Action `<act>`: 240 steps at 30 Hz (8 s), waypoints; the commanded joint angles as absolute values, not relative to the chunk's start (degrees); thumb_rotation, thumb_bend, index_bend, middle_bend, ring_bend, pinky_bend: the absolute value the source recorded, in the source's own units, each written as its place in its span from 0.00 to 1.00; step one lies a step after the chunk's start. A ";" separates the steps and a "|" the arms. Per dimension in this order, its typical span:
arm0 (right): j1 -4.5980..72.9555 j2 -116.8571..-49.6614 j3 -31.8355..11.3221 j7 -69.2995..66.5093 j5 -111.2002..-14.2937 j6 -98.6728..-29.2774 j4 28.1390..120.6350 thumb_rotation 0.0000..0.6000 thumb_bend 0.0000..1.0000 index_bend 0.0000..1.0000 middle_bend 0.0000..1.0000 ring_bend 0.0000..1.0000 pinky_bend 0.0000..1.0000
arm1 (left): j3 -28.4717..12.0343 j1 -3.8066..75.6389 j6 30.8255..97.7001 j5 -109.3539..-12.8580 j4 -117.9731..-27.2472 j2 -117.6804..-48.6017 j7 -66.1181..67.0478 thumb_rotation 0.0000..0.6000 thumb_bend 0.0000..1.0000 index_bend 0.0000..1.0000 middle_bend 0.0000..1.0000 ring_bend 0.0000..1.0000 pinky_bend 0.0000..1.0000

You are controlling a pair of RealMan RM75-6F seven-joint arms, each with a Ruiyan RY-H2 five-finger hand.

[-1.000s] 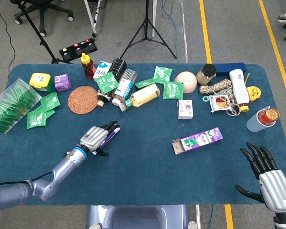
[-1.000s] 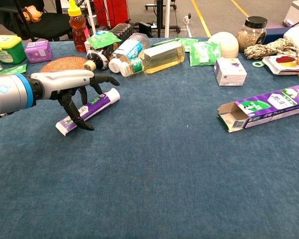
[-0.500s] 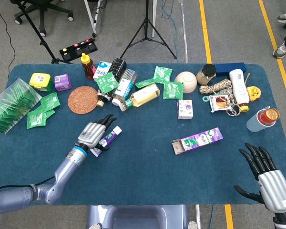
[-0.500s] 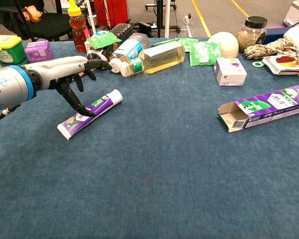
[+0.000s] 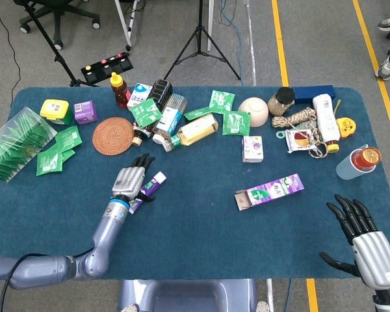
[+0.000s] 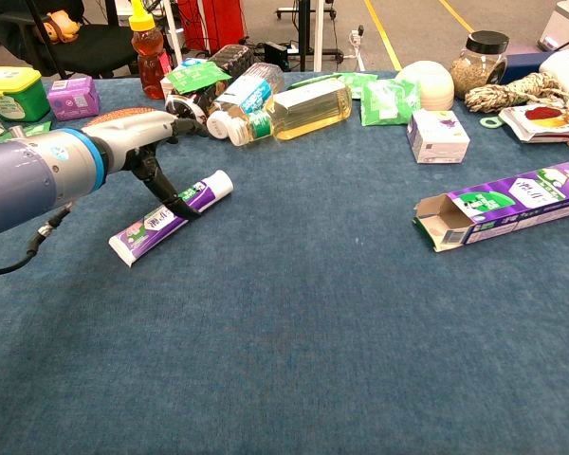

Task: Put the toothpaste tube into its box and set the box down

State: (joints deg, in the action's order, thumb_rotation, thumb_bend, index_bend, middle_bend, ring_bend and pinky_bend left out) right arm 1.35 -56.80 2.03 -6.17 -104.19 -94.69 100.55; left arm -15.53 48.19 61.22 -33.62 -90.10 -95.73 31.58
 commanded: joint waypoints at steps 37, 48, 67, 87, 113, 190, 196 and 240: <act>1.87 -56.24 2.41 -7.97 -104.26 -94.06 100.48 1.00 0.00 0.00 0.00 0.00 0.00 | -19.54 49.96 77.61 -27.90 -87.68 -106.79 39.92 1.00 0.14 0.17 0.05 0.14 0.42; 1.82 -56.19 2.69 -8.03 -104.86 -94.25 100.63 1.00 0.00 0.00 0.00 0.00 0.00 | -19.65 47.31 79.30 -25.98 -89.19 -107.58 41.22 1.00 0.14 0.17 0.05 0.14 0.42; 1.86 -55.94 2.74 -8.80 -104.88 -94.45 100.53 1.00 0.00 0.00 0.00 0.00 0.00 | -18.53 44.74 82.07 -30.62 -88.10 -109.87 41.74 1.00 0.16 0.26 0.13 0.20 0.50; 2.05 -55.74 3.00 -9.45 -105.24 -94.28 100.56 1.00 0.00 0.00 0.00 0.00 0.00 | -18.46 42.62 84.41 -30.68 -87.75 -111.66 46.81 1.00 0.23 0.36 0.29 0.34 0.64; 2.19 -55.59 3.18 -10.18 -105.37 -94.26 100.63 1.00 0.00 0.00 0.00 0.00 0.00 | -17.69 39.82 84.27 -41.13 -90.42 -107.57 45.48 1.00 0.36 0.50 0.43 0.45 0.69; 38.15 -75.32 -5.48 7.73 -76.55 -44.10 71.55 1.00 0.06 0.32 0.28 0.24 0.26 | -10.83 35.10 63.17 -61.17 -113.02 -60.36 19.34 1.00 0.35 0.52 0.44 0.46 0.68; 38.19 -76.59 -4.43 2.96 -79.61 -45.27 68.91 1.00 0.12 0.42 0.38 0.36 0.40 | -10.32 35.14 62.85 -61.34 -112.64 -60.62 19.03 1.00 0.35 0.52 0.44 0.46 0.68; 43.92 -81.37 -11.65 38.66 -51.79 -59.96 102.00 1.00 0.29 0.49 0.57 0.57 0.62 | -7.85 39.76 59.17 -60.96 -114.53 -67.57 25.49 1.00 0.35 0.52 0.44 0.46 0.67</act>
